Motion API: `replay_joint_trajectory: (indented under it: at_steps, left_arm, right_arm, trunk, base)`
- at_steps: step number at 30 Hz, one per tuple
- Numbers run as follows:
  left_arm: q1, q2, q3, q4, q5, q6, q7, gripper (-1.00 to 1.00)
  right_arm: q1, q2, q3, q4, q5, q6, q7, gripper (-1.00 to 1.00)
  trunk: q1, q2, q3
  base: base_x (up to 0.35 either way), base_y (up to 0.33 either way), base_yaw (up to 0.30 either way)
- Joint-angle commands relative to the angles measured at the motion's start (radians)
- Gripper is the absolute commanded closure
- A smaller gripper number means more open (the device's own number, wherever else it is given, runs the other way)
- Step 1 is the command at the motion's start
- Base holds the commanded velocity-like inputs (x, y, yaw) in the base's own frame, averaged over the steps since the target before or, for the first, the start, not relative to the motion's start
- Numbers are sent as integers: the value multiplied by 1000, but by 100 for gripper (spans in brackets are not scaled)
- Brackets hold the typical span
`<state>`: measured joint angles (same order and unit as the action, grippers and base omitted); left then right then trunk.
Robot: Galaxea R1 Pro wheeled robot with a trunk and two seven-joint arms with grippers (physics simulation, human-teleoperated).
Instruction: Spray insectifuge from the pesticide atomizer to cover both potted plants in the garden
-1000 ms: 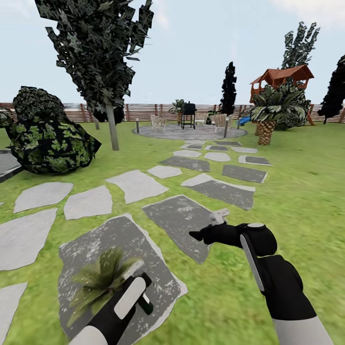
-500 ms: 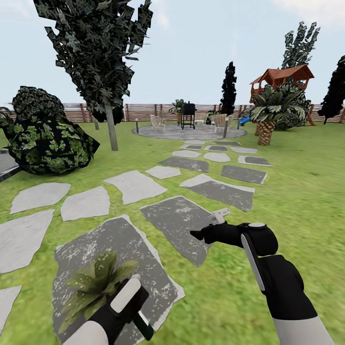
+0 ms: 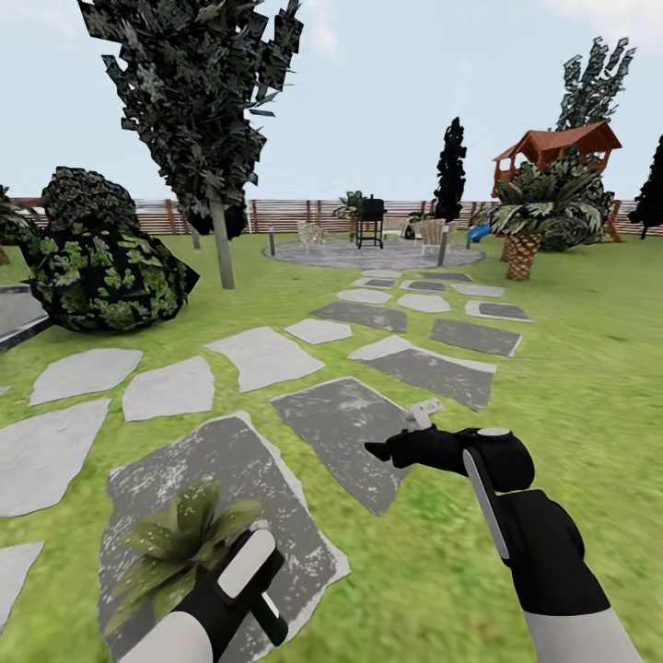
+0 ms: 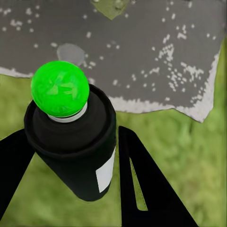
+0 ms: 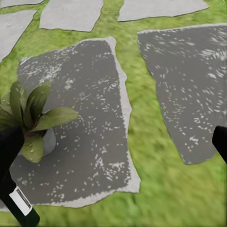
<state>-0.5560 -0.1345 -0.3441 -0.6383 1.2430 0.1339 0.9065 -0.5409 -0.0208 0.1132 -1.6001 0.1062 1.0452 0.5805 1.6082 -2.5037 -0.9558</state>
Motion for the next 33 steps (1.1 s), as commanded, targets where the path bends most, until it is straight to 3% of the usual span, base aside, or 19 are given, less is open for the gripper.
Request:
replay_joint_trajectory:
  at_steps: [1,6,8,9,10,12,14,17,20,24,29,33]
  left_arm:
    - [-1,0,-3,-1,-3,6,6,100]
    - [-1,8,4,-9,-2,11,5,100]
    - [3,15,10,-57,4,22,21,100]
    - [5,16,11,-108,6,33,78,100]
    - [3,13,11,-173,7,49,183,100]
    - [2,12,9,-248,7,71,264,100]
    - [0,14,10,-307,5,107,314,100]
    - [-2,16,27,-334,5,127,338,100]
    - [-29,12,54,-299,21,154,335,100]
    - [-111,7,61,-202,92,196,333,100]
    - [-159,4,62,-124,102,208,322,100]
    - [-182,1,63,-73,105,261,252,100]
  right_arm:
    - [0,-1,1,-1,11,2,8,-100]
    - [1,0,2,-1,12,2,8,-100]
    - [1,1,3,-1,13,2,8,-100]
    - [1,2,4,0,13,2,7,-100]
    - [1,3,4,0,13,2,6,-100]
    - [1,3,4,0,13,2,6,-100]
    - [1,4,2,0,13,2,6,-100]
    - [0,4,1,0,12,2,5,-100]
    - [0,3,-1,-1,12,2,5,-100]
    - [-1,0,-5,-2,7,2,6,-100]
    - [0,-3,-6,-14,3,2,7,-100]
    - [1,-4,-4,-16,2,2,7,-100]
  trunk:
    - [0,0,-1]
    - [0,0,-1]
    - [0,0,-1]
    - [0,0,-1]
    - [0,0,-1]
    - [0,0,-1]
    - [0,0,-1]
    - [0,0,-1]
    - [0,0,-1]
    - [0,0,-1]
    - [0,0,-1]
    - [0,0,-1]
  base:
    - [35,-329,247]
    - [96,-313,258]
    - [106,-164,260]
    - [48,-75,261]
    - [25,-38,261]
    - [16,-25,261]
    - [7,-10,261]
    - [2,-4,261]
    - [0,-1,261]
    - [0,0,245]
    - [0,0,59]
    - [0,0,8]
